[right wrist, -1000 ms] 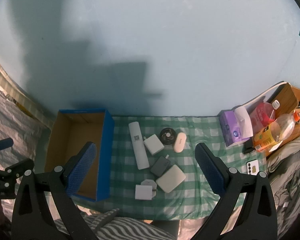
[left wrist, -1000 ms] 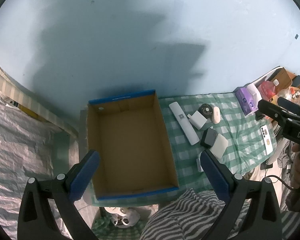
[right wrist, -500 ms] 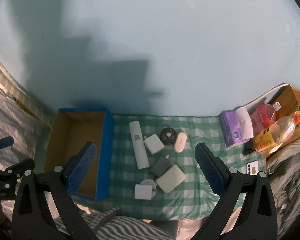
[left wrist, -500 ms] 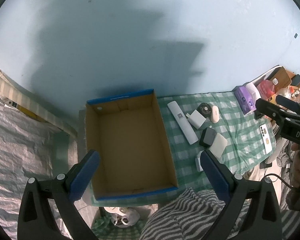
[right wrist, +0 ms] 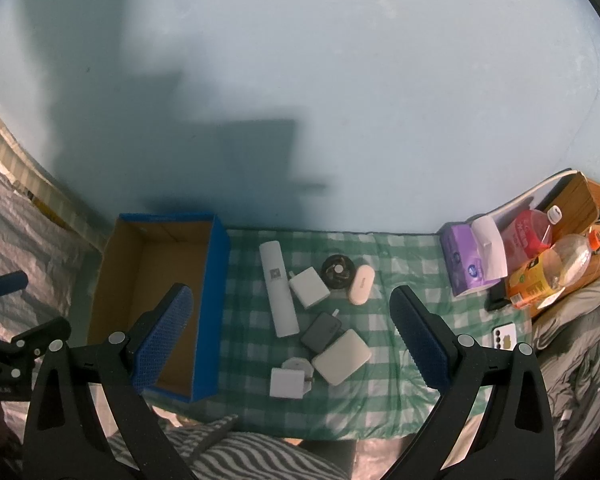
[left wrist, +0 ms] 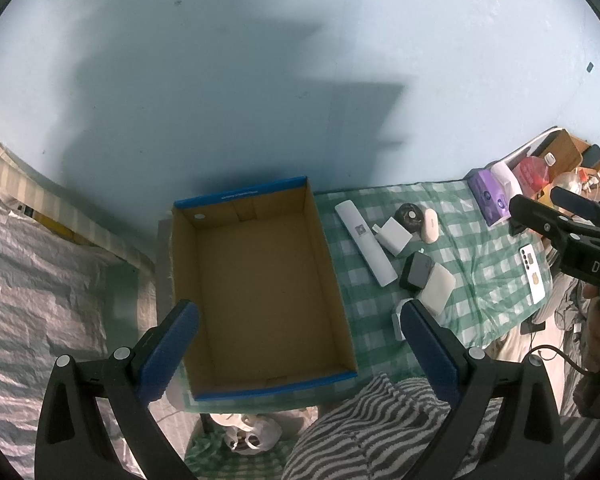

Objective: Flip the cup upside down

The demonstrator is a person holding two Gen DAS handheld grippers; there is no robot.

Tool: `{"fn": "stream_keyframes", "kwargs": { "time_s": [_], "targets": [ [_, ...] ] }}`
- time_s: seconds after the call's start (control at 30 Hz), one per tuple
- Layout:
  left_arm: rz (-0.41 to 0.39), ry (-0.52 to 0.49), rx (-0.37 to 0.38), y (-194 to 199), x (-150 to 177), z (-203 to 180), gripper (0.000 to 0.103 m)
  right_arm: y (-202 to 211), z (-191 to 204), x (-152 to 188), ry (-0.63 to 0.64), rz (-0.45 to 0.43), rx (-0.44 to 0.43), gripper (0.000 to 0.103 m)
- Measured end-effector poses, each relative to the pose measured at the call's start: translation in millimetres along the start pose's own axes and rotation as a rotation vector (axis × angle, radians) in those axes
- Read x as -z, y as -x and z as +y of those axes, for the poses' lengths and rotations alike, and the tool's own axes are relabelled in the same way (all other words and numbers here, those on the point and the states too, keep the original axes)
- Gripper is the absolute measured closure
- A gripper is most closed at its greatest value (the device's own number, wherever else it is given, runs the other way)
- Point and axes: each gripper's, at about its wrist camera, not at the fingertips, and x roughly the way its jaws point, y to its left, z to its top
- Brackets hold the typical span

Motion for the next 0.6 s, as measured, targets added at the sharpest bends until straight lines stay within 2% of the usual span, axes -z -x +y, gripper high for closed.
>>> {"fn": "stream_keyframes", "kwargs": {
  "time_s": [0.6],
  "targets": [
    [0.007,-0.008,-0.002,-1.0,-0.9,2.3,0.001,-0.9,1.5,-3.0,0.000,0.004,0.003,0.004]
  ]
}}
